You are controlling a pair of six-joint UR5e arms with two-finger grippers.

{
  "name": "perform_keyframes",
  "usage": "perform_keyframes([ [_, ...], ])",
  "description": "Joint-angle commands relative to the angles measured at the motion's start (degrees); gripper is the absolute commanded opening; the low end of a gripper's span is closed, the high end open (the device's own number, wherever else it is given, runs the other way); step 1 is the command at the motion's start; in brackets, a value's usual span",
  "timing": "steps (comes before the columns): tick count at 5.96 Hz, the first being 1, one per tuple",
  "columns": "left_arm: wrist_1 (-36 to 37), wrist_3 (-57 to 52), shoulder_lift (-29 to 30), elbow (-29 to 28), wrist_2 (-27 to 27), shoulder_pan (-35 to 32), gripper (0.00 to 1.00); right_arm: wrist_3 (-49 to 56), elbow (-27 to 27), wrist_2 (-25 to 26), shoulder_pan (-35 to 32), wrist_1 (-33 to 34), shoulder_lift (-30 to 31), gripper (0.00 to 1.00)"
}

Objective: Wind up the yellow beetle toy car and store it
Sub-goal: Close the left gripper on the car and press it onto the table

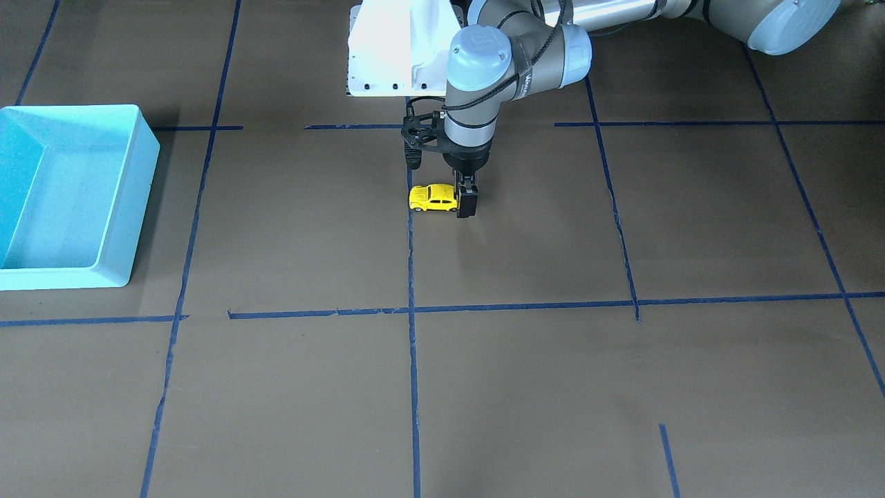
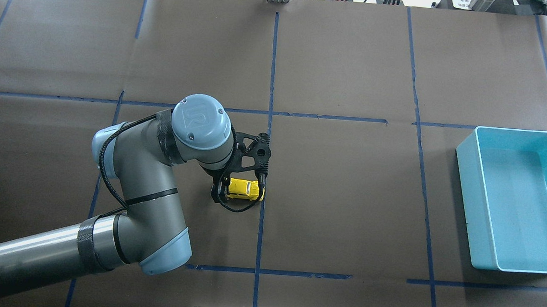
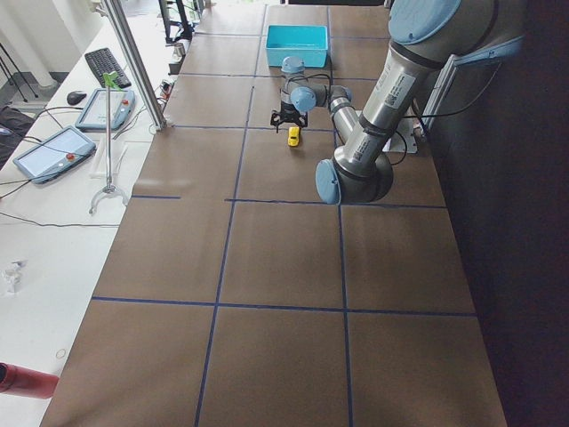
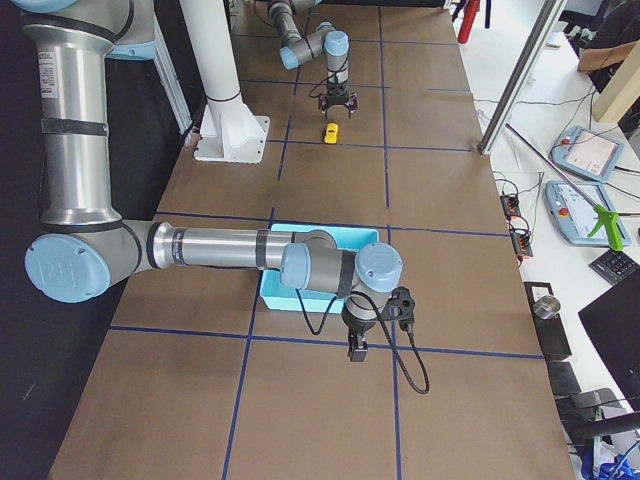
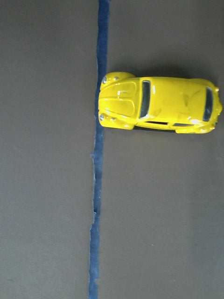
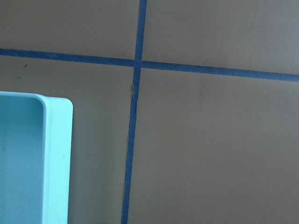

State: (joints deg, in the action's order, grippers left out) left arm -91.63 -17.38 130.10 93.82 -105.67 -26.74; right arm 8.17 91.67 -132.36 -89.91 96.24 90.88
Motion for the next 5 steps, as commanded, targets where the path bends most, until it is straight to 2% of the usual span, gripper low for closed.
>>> perform_keyframes([
  [1, -0.47, 0.59, 0.67, -0.31, -0.15, 1.77, 1.0, 0.0, 0.0, 0.0, 0.0, 0.0, 0.0, 1.0],
  [2, -0.47, 0.59, 1.11, -0.65, -0.15, 2.3, 1.0, 0.0, 0.0, 0.0, 0.0, 0.0, 0.0, 1.0],
  [5, -0.91, 0.51, 4.8, -6.8, -0.06, 2.3, 1.0, -0.09, -0.27, 0.0, 0.0, 0.0, 0.0, 1.0],
])
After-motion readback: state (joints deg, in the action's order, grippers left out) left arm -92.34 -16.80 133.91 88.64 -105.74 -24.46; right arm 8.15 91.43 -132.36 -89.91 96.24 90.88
